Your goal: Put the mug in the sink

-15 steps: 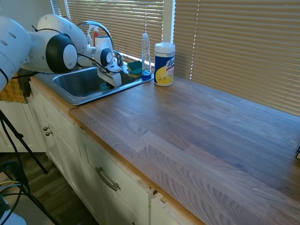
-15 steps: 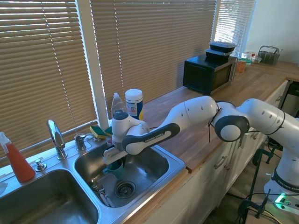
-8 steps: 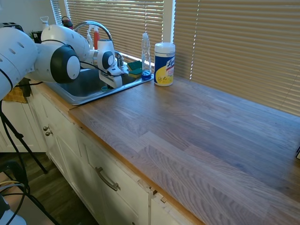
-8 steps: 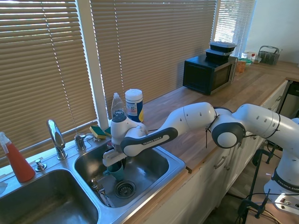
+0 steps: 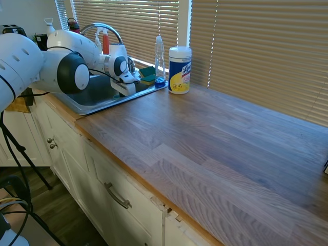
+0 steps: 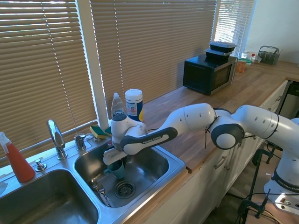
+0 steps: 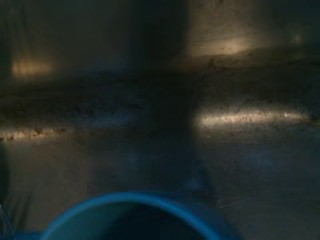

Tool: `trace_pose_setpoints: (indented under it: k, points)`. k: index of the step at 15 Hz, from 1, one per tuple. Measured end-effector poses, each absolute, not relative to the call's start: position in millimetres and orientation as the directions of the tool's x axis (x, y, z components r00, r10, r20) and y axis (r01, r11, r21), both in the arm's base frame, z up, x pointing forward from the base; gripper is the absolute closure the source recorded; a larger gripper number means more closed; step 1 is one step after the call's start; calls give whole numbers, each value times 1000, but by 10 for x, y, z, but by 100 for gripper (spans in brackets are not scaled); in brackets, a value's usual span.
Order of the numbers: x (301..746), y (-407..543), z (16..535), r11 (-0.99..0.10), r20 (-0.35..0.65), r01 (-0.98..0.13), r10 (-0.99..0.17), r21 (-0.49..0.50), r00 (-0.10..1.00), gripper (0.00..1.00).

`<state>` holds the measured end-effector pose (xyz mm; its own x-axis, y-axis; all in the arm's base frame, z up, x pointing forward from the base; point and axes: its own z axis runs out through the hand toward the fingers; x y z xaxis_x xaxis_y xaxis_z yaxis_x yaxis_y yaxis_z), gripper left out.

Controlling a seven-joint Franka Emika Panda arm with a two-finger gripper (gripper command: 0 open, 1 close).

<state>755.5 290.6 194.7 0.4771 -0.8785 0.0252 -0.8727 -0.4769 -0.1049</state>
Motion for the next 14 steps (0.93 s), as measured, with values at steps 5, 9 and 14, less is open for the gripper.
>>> trace_pose_setpoints:
  k: [5, 9, 14]
  points:
    - [7565, 2893, 1960, -482, 27, -870, -876, -107, 482, 0]
    - [7616, 2853, 2136, -480, 33, -868, -877, -130, 480, 0]
    - [7641, 2853, 2553, -472, 67, -869, -882, -151, 467, 0]
